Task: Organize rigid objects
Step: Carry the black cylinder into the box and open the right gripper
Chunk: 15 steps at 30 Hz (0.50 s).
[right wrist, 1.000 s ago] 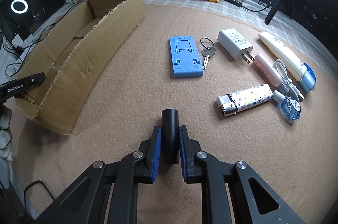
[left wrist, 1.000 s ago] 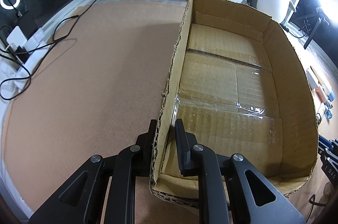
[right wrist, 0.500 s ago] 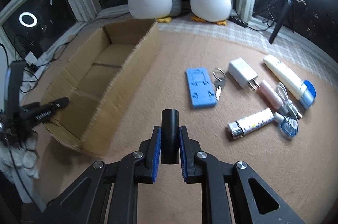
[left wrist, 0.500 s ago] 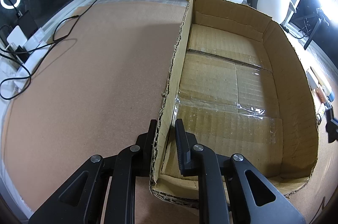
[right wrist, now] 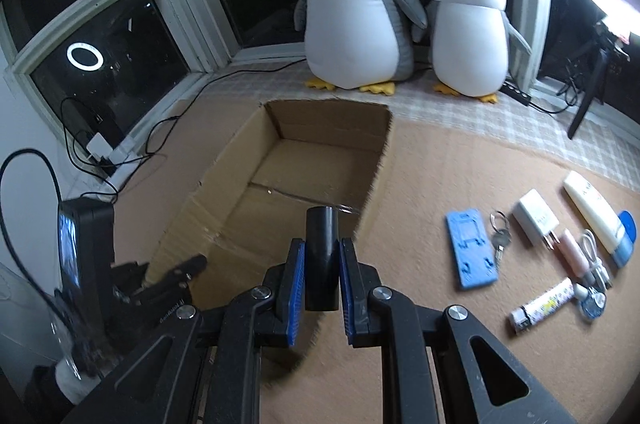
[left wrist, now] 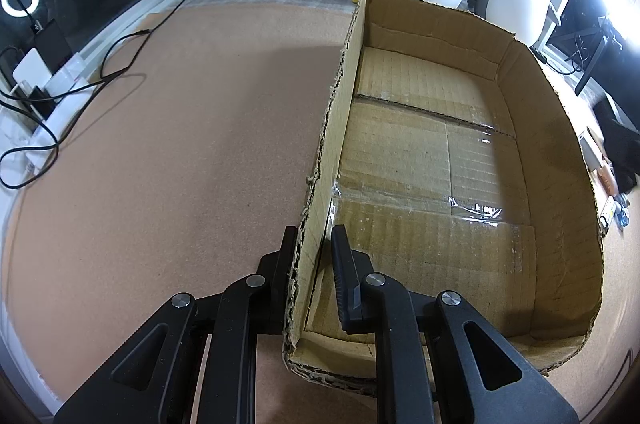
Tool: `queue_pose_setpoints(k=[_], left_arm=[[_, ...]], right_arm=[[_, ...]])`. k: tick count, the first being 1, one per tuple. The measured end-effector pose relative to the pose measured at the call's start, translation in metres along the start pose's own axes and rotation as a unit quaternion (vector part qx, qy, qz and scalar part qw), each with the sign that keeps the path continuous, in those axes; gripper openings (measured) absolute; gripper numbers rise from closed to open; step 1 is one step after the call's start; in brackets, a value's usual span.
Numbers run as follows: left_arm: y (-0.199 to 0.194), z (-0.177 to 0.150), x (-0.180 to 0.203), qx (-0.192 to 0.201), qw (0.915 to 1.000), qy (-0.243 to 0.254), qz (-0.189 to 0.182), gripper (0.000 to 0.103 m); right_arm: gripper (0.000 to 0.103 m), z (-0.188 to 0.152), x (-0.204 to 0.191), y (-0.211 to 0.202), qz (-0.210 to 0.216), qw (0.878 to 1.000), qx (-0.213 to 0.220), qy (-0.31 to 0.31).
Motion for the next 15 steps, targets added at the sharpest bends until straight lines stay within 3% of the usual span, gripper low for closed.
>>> queue_pose_setpoints(k=[15], left_arm=[[0.000, 0.001, 0.000, 0.001, 1.0000, -0.003, -0.003, 0.015]], right_arm=[[0.015, 0.018, -0.020, 0.049, 0.010, 0.999, -0.032, 0.003]])
Point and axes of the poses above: each gripper's, at about its wrist camera, not at the fingertips, and y roughly the way its jaws point, x to its right, z to its top, the point moved 1 cm from there along y, roughly the way its jaws point, and after that the axes turned 12 degrees about -y, right-handed, at the moved point
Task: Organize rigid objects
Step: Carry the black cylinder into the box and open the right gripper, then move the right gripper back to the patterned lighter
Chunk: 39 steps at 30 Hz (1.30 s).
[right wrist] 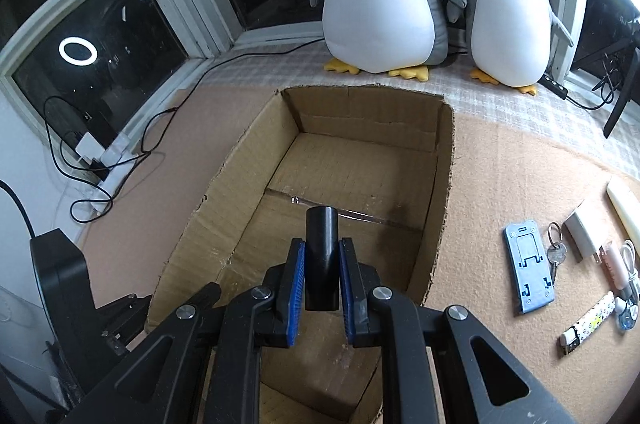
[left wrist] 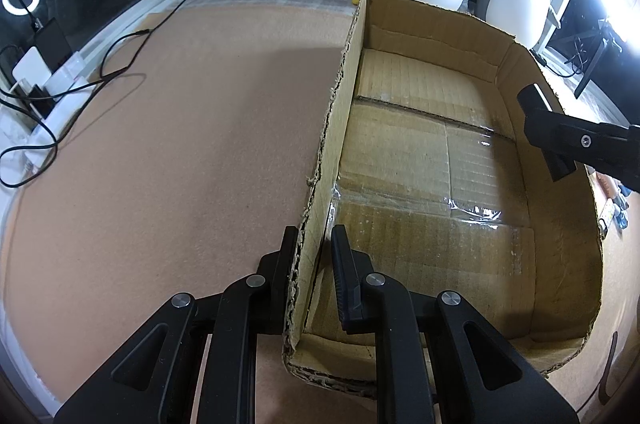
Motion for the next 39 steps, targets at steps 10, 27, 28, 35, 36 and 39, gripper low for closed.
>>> queue_pose_setpoints(k=[10, 27, 28, 35, 36, 39], left_arm=[[0.000, 0.000, -0.001, 0.001, 1.0000, 0.000, 0.000, 0.015], [0.001, 0.000, -0.002, 0.001, 1.0000, 0.001, 0.000, 0.015], [0.001, 0.001, -0.002, 0.001, 1.0000, 0.001, 0.000, 0.015], [0.001, 0.000, -0.002, 0.002, 1.0000, 0.002, 0.000, 0.015], [0.001, 0.001, -0.003, 0.002, 1.0000, 0.002, 0.001, 0.015], [0.001, 0.000, -0.003, 0.002, 1.0000, 0.002, 0.001, 0.015]], right_arm=[[0.066, 0.002, -0.006, -0.002, -0.006, 1.000, 0.009, -0.021], [0.066, -0.005, 0.016, -0.037, 0.006, 0.999, 0.032, -0.007], [0.066, -0.007, 0.020, -0.042, 0.006, 0.999, 0.036, -0.005], [0.066, -0.036, 0.069, -0.077, 0.007, 0.998, 0.056, 0.029], [0.066, -0.041, 0.077, -0.082, 0.006, 0.998, 0.058, 0.033], [0.066, -0.058, 0.105, -0.095, -0.005, 0.997, 0.062, 0.042]])
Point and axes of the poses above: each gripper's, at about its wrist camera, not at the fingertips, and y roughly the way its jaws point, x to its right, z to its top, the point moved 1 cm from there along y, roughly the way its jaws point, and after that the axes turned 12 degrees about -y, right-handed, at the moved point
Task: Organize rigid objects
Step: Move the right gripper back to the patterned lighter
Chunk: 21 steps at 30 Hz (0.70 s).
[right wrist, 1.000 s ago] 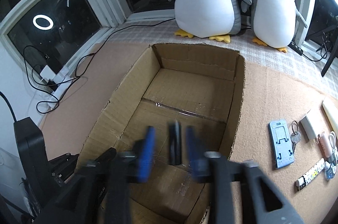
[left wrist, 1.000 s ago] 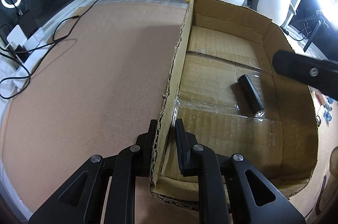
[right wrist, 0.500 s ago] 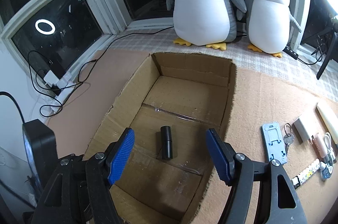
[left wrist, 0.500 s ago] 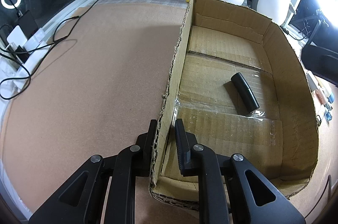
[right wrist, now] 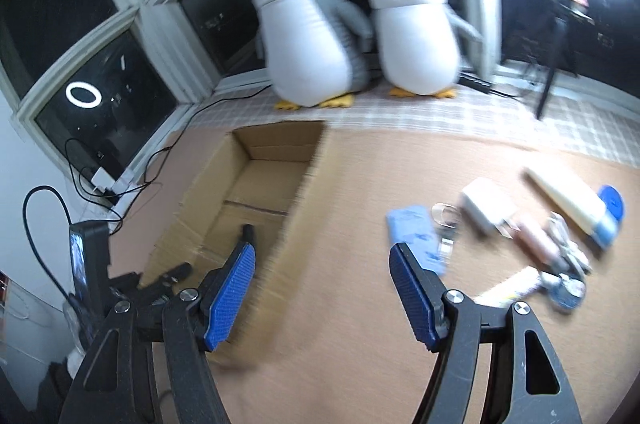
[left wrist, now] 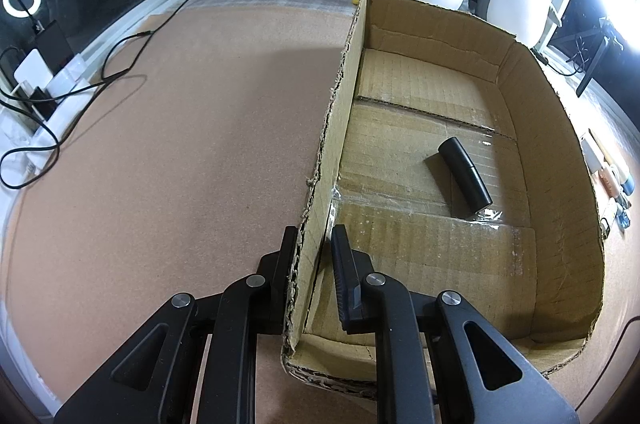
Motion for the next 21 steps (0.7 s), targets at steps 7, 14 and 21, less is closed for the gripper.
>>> queue_pose_setpoints(k=[7, 14, 21], left_arm=[[0.000, 0.000, 0.000, 0.002, 1.0000, -0.001, 0.003, 0.015], [0.001, -0.001, 0.000, 0.002, 1.0000, -0.001, 0.003, 0.015], [0.000, -0.001, 0.000, 0.003, 1.0000, -0.003, 0.002, 0.015]], right_arm=[[0.066, -0.036, 0.073, -0.013, -0.027, 0.997, -0.039, 0.061], [0.059, -0.053, 0.114, 0.006, -0.008, 0.982, -0.076, 0.172], [0.056, -0.052, 0.131, 0.032, -0.035, 0.971, -0.102, 0.211]])
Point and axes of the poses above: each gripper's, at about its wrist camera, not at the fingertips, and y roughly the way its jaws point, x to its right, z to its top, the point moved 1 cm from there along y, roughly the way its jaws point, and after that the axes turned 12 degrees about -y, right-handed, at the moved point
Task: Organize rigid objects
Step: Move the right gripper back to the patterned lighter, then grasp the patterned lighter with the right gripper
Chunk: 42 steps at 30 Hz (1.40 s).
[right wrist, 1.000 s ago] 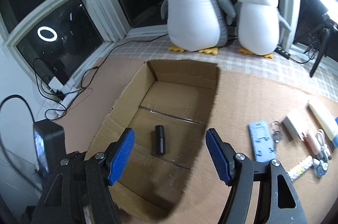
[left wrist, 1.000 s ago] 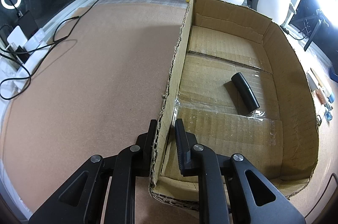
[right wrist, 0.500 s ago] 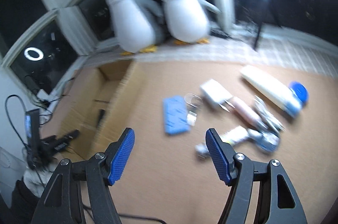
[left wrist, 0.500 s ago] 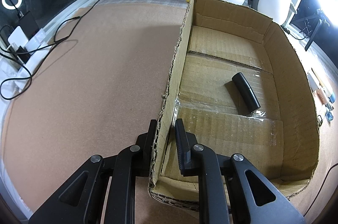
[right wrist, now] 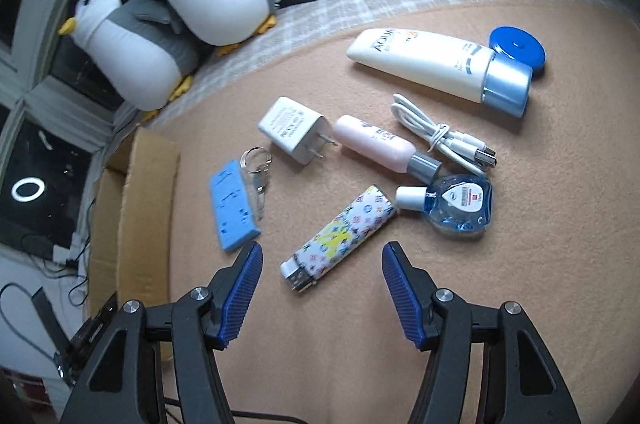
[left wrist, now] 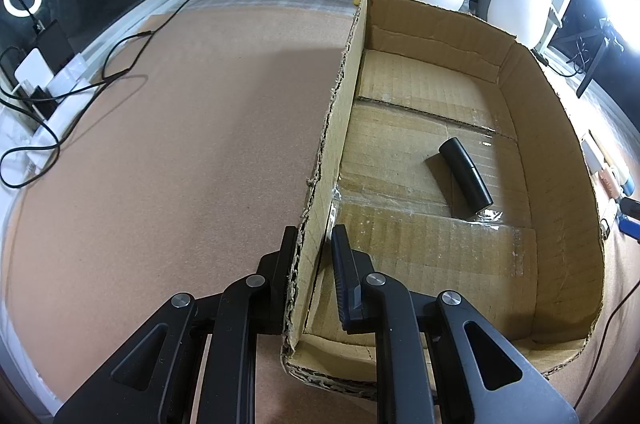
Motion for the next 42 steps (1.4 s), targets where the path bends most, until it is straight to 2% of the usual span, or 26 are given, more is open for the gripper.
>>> queue_pose_setpoints(k=[5, 12, 17, 21, 28, 32, 42], left_arm=[[0.000, -0.001, 0.001, 0.000, 1.0000, -0.002, -0.001, 0.015], [0.001, -0.001, 0.001, 0.000, 1.0000, -0.003, -0.002, 0.015], [0.001, -0.001, 0.001, 0.000, 1.0000, -0.003, -0.003, 0.015], [0.002, -0.002, 0.002, 0.001, 1.0000, -0.004, -0.003, 0.015], [0.002, -0.002, 0.002, 0.001, 1.0000, -0.004, -0.003, 0.015], [0.002, -0.002, 0.002, 0.001, 1.0000, -0.004, -0.003, 0.015], [0.001, -0.002, 0.001, 0.001, 1.0000, -0.004, -0.004, 0.015]], right_arm=[[0.053, 0.008, -0.003, 0.012, -0.024, 1.000, -0.014, -0.009], [0.050, 0.013, -0.022, 0.027, -0.055, 0.996, -0.026, -0.061], [0.040, 0.014, -0.037, 0.034, -0.073, 0.992, -0.034, -0.102], [0.031, 0.012, -0.048, 0.037, -0.103, 0.983, -0.045, -0.148], [0.022, 0.005, -0.049, 0.035, -0.108, 0.976, -0.053, -0.183], [0.021, 0.003, -0.045, 0.033, -0.100, 0.978, -0.050, -0.176], [0.021, -0.001, -0.033, 0.022, -0.055, 0.993, -0.024, -0.104]])
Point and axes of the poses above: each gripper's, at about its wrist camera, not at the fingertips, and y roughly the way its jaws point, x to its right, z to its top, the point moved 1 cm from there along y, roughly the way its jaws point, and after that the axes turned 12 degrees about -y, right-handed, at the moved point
